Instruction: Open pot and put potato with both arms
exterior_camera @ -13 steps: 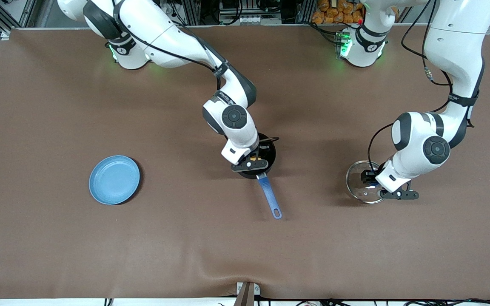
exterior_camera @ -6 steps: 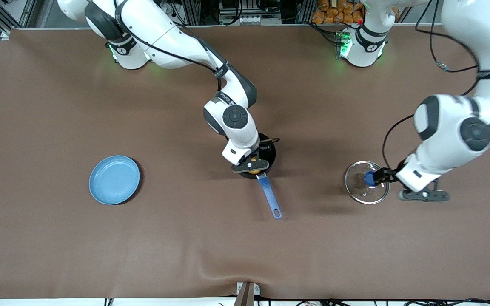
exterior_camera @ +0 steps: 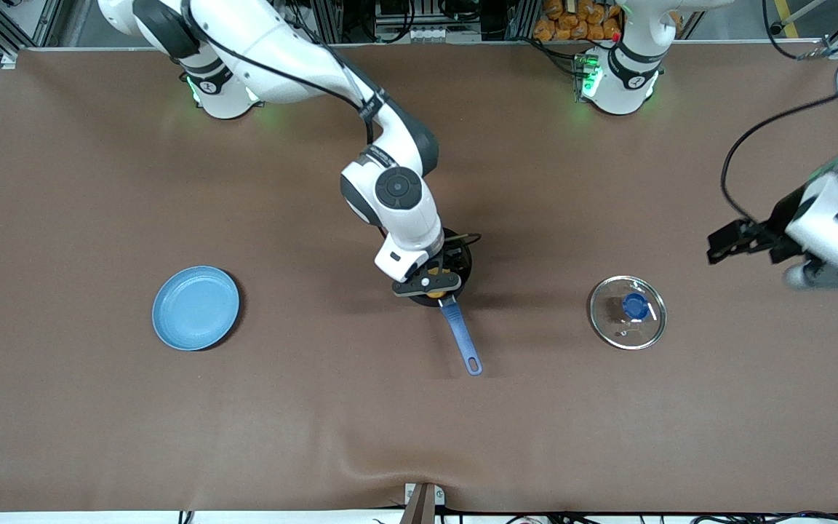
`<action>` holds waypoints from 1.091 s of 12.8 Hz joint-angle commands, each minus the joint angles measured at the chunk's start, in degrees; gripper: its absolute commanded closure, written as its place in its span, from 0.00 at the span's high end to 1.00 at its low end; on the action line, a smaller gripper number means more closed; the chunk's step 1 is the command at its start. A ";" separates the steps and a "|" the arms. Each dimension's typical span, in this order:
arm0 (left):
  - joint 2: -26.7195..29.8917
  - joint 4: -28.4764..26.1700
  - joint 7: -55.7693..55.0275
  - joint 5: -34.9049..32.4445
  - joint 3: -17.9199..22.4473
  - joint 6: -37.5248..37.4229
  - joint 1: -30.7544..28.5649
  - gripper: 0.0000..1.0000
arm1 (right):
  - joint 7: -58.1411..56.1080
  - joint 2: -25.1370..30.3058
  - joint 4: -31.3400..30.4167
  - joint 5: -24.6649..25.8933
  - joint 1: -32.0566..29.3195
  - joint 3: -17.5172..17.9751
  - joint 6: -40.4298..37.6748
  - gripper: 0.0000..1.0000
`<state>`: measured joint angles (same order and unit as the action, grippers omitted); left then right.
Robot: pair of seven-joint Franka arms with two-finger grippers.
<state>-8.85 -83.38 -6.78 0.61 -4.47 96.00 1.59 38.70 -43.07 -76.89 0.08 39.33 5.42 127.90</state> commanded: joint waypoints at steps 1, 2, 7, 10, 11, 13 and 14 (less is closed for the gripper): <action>1.73 0.50 -0.87 -1.22 -0.01 -1.17 -0.10 1.00 | -2.04 8.85 -1.94 0.62 -3.72 0.56 -10.17 1.00; 2.26 1.89 -0.95 -1.31 0.08 -2.82 0.16 1.00 | -2.84 11.14 -1.94 0.53 -5.74 0.56 -14.39 1.00; 4.02 2.26 -1.57 -0.61 0.25 -5.39 -0.10 1.00 | -13.35 19.67 -2.30 0.53 -18.38 0.74 -24.43 1.00; 4.19 2.17 -1.74 -0.43 0.25 -5.92 -0.10 1.00 | -27.50 22.32 -2.30 -0.70 -27.79 0.65 -29.97 1.00; 4.28 2.17 -1.74 -0.43 0.25 -6.53 -0.10 1.00 | -31.20 22.85 -2.30 -0.79 -30.52 0.56 -31.64 1.00; 4.54 2.17 -1.66 -0.52 0.25 -6.80 -0.10 1.00 | -35.70 24.51 -2.30 -0.87 -33.52 -1.27 -35.51 1.00; 4.63 2.08 -1.57 -0.52 0.25 -6.80 -0.10 1.00 | -37.11 25.74 -2.30 -0.87 -33.45 -3.63 -36.92 1.00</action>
<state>-5.26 -81.45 -7.75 0.60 -4.21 90.49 1.48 4.33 -20.98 -77.03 -0.02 6.45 3.76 93.02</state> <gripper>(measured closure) 0.000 0.000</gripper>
